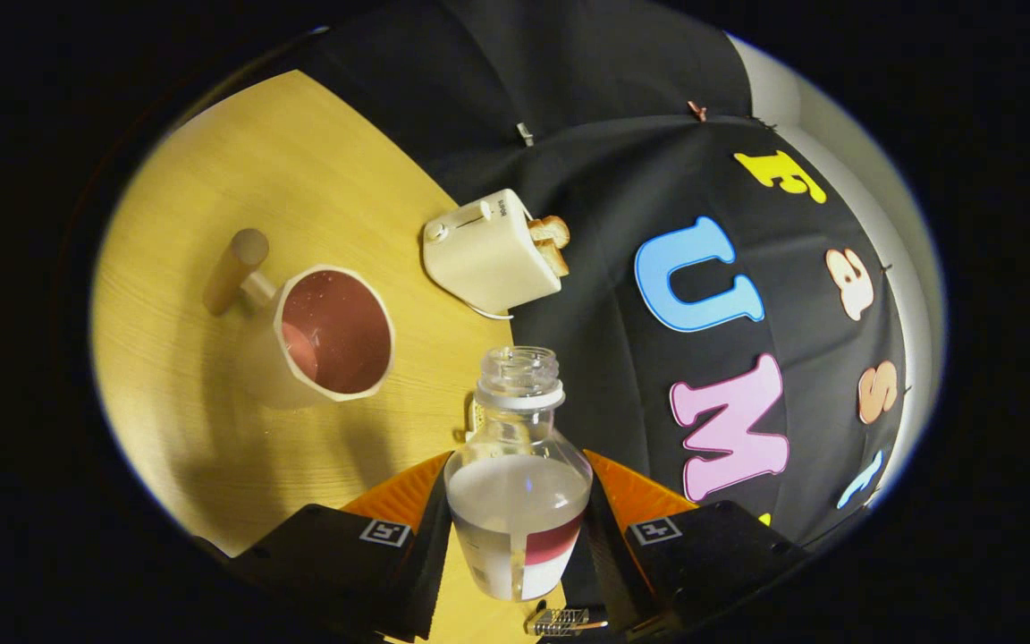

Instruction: Take the bottle from table, then pour the juice into the cup, finally place the bottle on the coaster

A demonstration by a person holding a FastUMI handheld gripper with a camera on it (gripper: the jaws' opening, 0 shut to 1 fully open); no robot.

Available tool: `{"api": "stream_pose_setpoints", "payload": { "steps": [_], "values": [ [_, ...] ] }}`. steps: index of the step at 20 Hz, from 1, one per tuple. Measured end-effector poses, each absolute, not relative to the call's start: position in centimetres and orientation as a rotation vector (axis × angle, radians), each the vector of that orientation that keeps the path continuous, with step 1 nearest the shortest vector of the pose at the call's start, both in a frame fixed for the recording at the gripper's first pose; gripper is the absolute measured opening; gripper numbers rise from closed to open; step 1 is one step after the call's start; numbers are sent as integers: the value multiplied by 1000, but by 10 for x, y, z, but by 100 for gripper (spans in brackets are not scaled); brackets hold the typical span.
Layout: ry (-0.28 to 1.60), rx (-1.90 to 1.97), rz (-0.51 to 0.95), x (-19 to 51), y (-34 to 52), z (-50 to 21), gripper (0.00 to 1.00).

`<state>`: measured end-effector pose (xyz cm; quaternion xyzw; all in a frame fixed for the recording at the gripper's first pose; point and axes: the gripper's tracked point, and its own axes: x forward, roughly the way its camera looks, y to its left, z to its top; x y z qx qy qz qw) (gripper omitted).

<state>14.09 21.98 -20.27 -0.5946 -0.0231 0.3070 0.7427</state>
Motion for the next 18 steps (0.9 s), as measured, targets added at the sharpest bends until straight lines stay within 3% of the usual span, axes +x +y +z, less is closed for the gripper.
{"api": "stream_pose_setpoints", "payload": {
  "steps": [18],
  "values": [
    [-191, -1638, 789, 145, 252, -233, 73]
  ]
}}
